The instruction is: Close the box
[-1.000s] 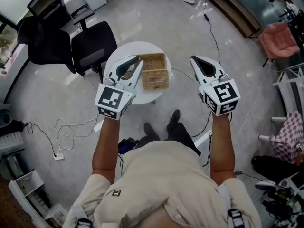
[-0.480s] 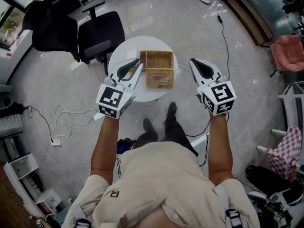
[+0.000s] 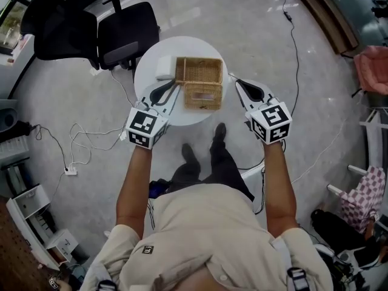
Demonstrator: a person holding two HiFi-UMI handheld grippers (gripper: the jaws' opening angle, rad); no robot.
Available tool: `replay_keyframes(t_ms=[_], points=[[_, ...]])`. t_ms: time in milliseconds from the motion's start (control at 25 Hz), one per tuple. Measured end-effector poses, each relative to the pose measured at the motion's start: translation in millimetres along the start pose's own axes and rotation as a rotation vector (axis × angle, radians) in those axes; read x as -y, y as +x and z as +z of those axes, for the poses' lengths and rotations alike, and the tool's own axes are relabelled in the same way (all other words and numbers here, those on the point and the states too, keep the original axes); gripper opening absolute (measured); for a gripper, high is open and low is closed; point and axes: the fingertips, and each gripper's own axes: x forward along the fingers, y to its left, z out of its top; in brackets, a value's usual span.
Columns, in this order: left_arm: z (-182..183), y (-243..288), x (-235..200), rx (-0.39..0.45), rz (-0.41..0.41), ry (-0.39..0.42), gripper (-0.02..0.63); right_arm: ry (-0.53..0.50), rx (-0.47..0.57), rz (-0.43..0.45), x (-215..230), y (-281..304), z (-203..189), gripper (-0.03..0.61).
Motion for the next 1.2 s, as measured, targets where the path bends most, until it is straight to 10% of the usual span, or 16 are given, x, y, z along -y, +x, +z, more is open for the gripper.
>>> replay_keyframes(t_ms=[1200], points=[[-263,103,-24,-0.269,-0.069,-0.277,0.048,0.399,-0.306,0.228,21,127,-260,0.088]])
